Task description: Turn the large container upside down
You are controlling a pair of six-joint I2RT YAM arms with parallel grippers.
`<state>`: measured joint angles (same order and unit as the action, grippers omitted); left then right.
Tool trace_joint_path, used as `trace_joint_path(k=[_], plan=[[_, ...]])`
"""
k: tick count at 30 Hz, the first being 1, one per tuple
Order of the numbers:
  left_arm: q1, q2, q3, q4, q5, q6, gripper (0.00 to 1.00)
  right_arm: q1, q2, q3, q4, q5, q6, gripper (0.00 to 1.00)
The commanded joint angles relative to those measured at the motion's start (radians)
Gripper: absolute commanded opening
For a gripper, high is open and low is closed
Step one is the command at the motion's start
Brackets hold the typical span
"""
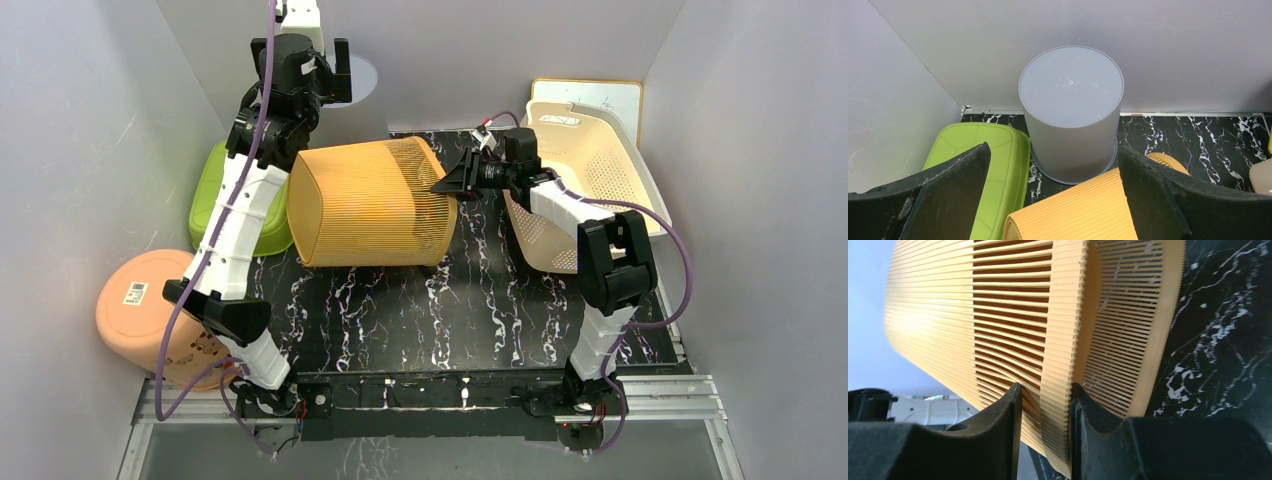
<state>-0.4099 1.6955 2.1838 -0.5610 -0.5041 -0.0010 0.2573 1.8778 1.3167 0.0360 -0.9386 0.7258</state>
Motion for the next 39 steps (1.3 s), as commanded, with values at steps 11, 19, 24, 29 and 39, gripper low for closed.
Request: trace_joint_path(k=[11, 19, 24, 29, 39], plan=[[-0.022, -0.023, 0.025, 0.032, -0.033, 0.034, 0.98, -0.033, 0.083, -0.054, -0.451, 0.779, -0.245, 0.29], [-0.030, -0.015, 0.027, 0.032, -0.038, 0.038, 0.98, -0.034, 0.088, -0.064, -0.438, 0.778, -0.247, 0.29], [-0.032, -0.010, 0.026, 0.032, -0.039, 0.037, 0.98, -0.032, 0.081, -0.075, -0.408, 0.726, -0.260, 0.29], [-0.034, -0.008, 0.026, 0.031, -0.040, 0.035, 0.98, -0.028, 0.088, -0.073, -0.406, 0.687, -0.285, 0.29], [-0.036, -0.003, 0.017, 0.027, -0.034, 0.028, 0.98, 0.037, 0.096, 0.074, -0.478, 0.737, -0.357, 0.31]])
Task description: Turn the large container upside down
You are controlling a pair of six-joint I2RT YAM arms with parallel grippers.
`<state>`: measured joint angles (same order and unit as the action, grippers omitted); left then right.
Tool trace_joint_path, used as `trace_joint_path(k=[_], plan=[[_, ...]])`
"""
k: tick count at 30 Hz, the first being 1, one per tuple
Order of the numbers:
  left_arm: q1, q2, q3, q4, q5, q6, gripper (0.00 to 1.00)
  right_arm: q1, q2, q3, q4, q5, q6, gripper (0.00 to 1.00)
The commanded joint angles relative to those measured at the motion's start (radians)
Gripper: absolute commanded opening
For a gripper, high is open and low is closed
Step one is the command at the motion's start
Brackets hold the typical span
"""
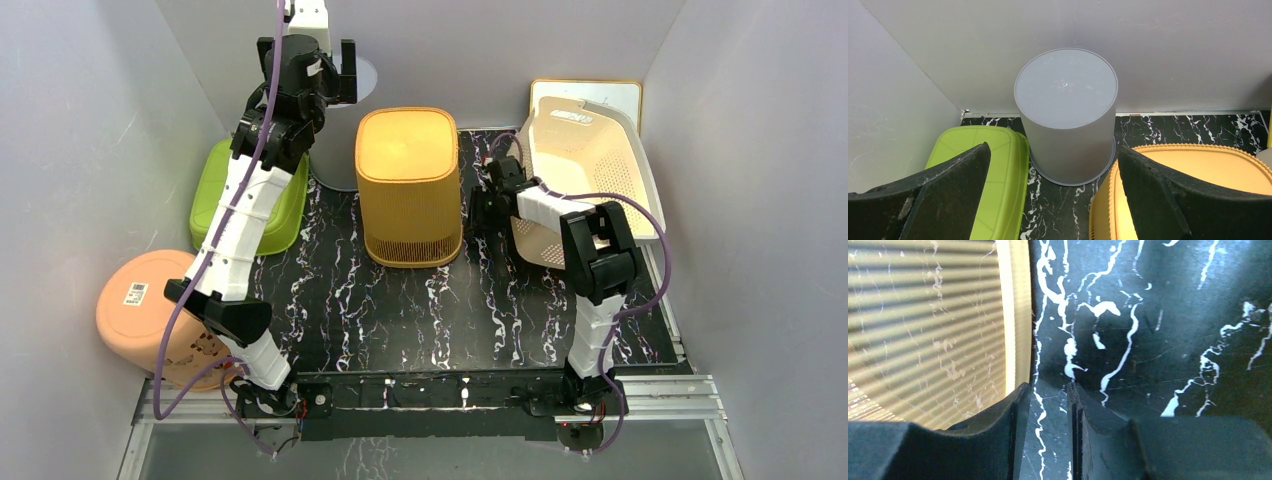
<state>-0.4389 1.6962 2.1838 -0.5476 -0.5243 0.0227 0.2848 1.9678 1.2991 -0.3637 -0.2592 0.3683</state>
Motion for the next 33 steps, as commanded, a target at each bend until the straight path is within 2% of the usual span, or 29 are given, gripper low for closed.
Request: trace_joint_path(k=[1, 11, 21, 27, 29, 33], plan=[[-0.007, -0.003, 0.018, 0.015, -0.013, 0.003, 0.98, 0.010, 0.013, 0.112, -0.075, 0.060, 0.008, 0.32], [-0.012, -0.007, 0.016, 0.010, -0.005, -0.005, 0.98, 0.063, 0.163, 0.358, -0.118, 0.068, 0.015, 0.32], [-0.012, -0.002, 0.024, 0.015, -0.002, -0.005, 0.98, 0.305, 0.201, 0.454, -0.142, -0.029, 0.046, 0.31], [-0.012, -0.012, 0.015, 0.013, -0.009, -0.003, 0.98, 0.403, 0.207, 0.484, -0.174, -0.069, 0.053, 0.31], [-0.012, -0.014, 0.015, 0.010, -0.009, -0.005, 0.98, 0.411, 0.197, 0.484, -0.199, -0.053, 0.051, 0.31], [-0.012, -0.019, 0.025, 0.007, -0.012, -0.003, 0.98, 0.399, 0.133, 0.501, -0.276, 0.087, 0.005, 0.32]])
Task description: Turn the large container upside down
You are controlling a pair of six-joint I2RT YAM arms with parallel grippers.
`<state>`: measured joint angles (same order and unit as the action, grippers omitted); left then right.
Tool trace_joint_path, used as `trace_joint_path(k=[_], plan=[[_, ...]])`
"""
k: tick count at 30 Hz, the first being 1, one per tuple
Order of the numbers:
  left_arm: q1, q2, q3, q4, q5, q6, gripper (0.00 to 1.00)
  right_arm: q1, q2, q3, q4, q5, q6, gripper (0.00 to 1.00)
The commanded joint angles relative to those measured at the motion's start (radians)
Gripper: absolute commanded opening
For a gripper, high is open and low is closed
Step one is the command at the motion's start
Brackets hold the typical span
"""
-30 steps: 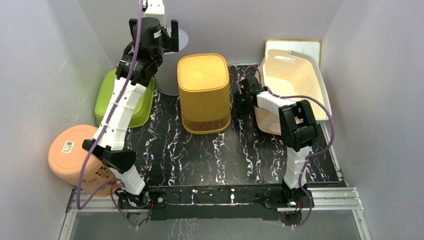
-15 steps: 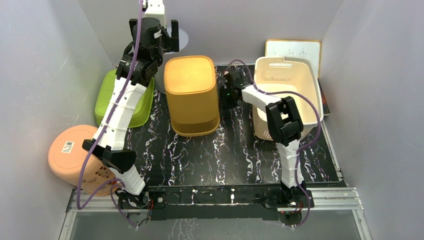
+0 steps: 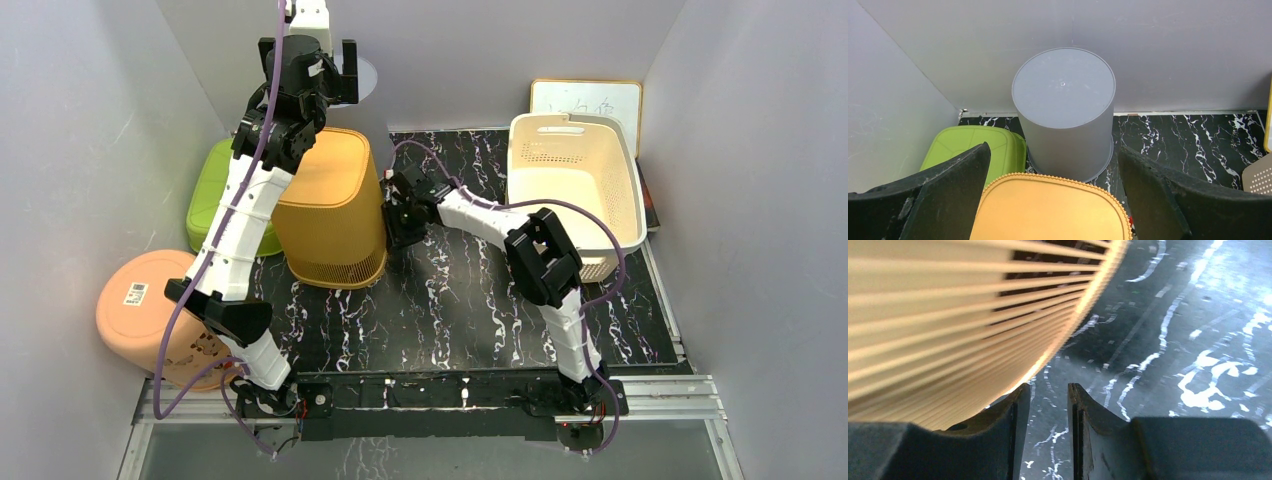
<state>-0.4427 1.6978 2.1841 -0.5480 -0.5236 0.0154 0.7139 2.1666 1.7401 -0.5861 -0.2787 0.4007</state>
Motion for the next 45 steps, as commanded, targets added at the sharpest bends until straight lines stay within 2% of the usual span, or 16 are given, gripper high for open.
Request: trace_joint_path(k=[1, 4, 7, 9, 11, 12, 16, 20, 27, 31, 37, 45], plan=[[-0.009, -0.024, 0.024, 0.005, -0.014, 0.004, 0.98, -0.036, -0.083, 0.083, -0.082, 0.144, -0.050, 0.33], [-0.008, -0.029, 0.022, 0.005, -0.014, 0.003, 0.98, -0.039, -0.112, 0.216, -0.202, 0.286, -0.137, 0.35], [-0.008, -0.029, 0.027, 0.004, 0.004, -0.008, 0.98, -0.040, -0.150, 0.309, -0.291, 0.447, -0.193, 0.42], [-0.008, -0.033, 0.026, 0.001, 0.016, -0.015, 0.98, -0.039, -0.196, 0.310, -0.300, 0.564, -0.210, 0.52], [-0.008, -0.036, 0.016, 0.000, 0.030, -0.021, 0.98, -0.044, -0.254, 0.278, -0.281, 0.688, -0.214, 0.71], [-0.008, -0.040, 0.008, 0.001, 0.040, -0.023, 0.98, -0.051, -0.280, 0.267, -0.275, 0.730, -0.218, 0.74], [-0.008, -0.050, -0.012, -0.003, 0.065, -0.042, 0.98, -0.123, -0.308, 0.305, -0.346, 0.769, -0.184, 0.78], [-0.008, -0.053, -0.021, -0.004, 0.074, -0.055, 0.98, -0.178, -0.304, 0.322, -0.452, 0.744, -0.145, 0.77], [-0.009, -0.072, -0.054, 0.000, 0.092, -0.074, 0.98, -0.215, -0.398, 0.179, -0.490, 0.773, -0.128, 0.76], [-0.008, -0.075, -0.060, 0.003, 0.104, -0.081, 0.98, -0.255, -0.449, 0.085, -0.453, 0.726, -0.130, 0.75], [-0.008, -0.092, -0.075, 0.002, 0.110, -0.082, 0.98, -0.302, -0.468, -0.077, -0.397, 0.736, -0.118, 0.74], [-0.008, -0.098, -0.067, -0.015, 0.127, -0.083, 0.98, -0.317, -0.437, -0.175, -0.302, 0.664, -0.122, 0.65]])
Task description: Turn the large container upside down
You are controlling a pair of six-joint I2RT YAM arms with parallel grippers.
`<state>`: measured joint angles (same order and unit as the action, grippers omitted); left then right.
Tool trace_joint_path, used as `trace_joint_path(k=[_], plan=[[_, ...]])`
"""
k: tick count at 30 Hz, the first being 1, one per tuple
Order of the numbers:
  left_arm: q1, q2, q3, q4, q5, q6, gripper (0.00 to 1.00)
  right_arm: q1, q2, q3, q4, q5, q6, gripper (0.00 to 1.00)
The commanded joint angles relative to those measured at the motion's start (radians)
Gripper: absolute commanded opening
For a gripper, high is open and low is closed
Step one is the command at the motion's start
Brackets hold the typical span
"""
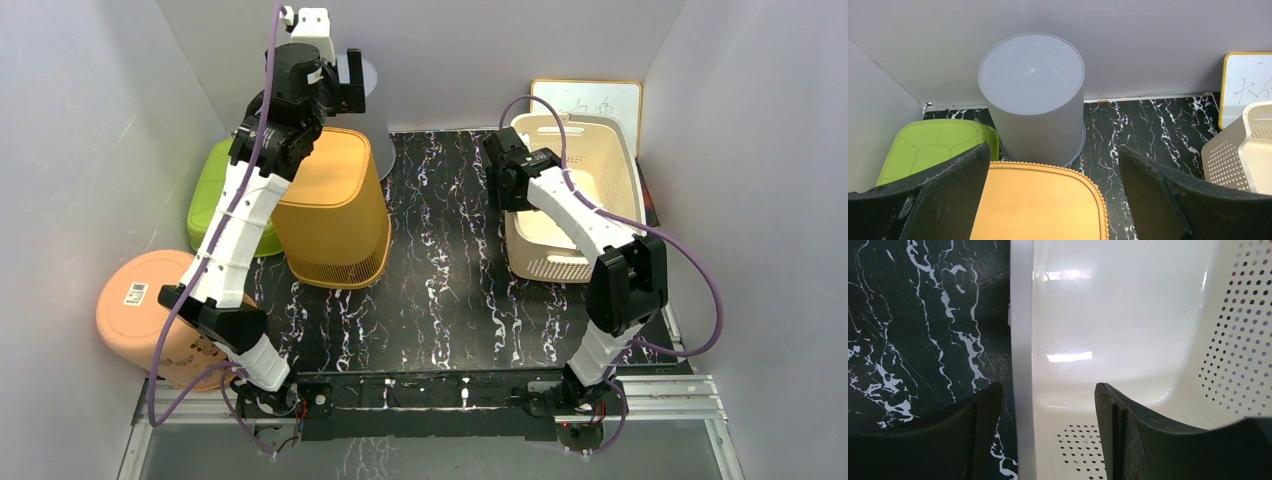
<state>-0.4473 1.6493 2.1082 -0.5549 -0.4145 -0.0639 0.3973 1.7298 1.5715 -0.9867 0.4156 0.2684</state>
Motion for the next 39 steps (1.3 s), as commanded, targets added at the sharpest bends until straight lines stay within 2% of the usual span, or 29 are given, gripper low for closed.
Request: trace_joint_path(k=[1, 2, 5, 6, 8, 13, 17, 20, 25, 30, 34, 39], plan=[[-0.004, -0.051, 0.010, -0.008, 0.021, -0.005, 0.98, -0.002, 0.002, -0.011, 0.112, -0.035, 0.009, 0.62], [-0.004, -0.052, 0.012, -0.008, 0.024, -0.007, 0.99, -0.007, 0.004, -0.015, 0.123, -0.045, 0.006, 0.57], [-0.004, -0.057, 0.013, -0.011, 0.031, -0.006, 0.98, -0.022, 0.005, -0.016, 0.148, -0.088, 0.003, 0.19], [-0.004, -0.057, 0.014, -0.014, 0.030, -0.006, 0.98, -0.026, 0.005, -0.014, 0.150, -0.098, 0.002, 0.09], [-0.004, -0.060, 0.017, -0.021, 0.025, -0.006, 0.98, -0.028, 0.005, -0.010, 0.155, -0.115, -0.004, 0.00], [-0.004, -0.078, 0.015, -0.027, 0.017, -0.008, 0.98, -0.030, -0.016, -0.039, 0.201, -0.192, -0.012, 0.00], [-0.004, -0.099, 0.022, -0.032, 0.004, -0.003, 0.98, -0.029, -0.101, -0.084, 0.323, -0.430, 0.030, 0.00], [-0.004, -0.118, 0.035, -0.029, -0.014, 0.009, 0.98, -0.029, -0.173, -0.105, 0.446, -0.606, 0.175, 0.00], [-0.004, -0.148, 0.042, -0.022, -0.035, 0.023, 0.98, -0.028, -0.269, -0.195, 0.712, -0.754, 0.476, 0.00], [-0.003, -0.164, 0.046, -0.030, -0.050, 0.040, 0.98, -0.025, -0.318, -0.270, 0.933, -0.778, 0.678, 0.00], [-0.004, -0.163, 0.069, -0.033, -0.061, 0.062, 0.98, -0.025, -0.332, -0.304, 1.063, -0.762, 0.764, 0.00], [-0.004, -0.160, 0.078, -0.022, -0.065, 0.075, 0.98, -0.025, -0.330, -0.393, 1.090, -0.724, 0.816, 0.00]])
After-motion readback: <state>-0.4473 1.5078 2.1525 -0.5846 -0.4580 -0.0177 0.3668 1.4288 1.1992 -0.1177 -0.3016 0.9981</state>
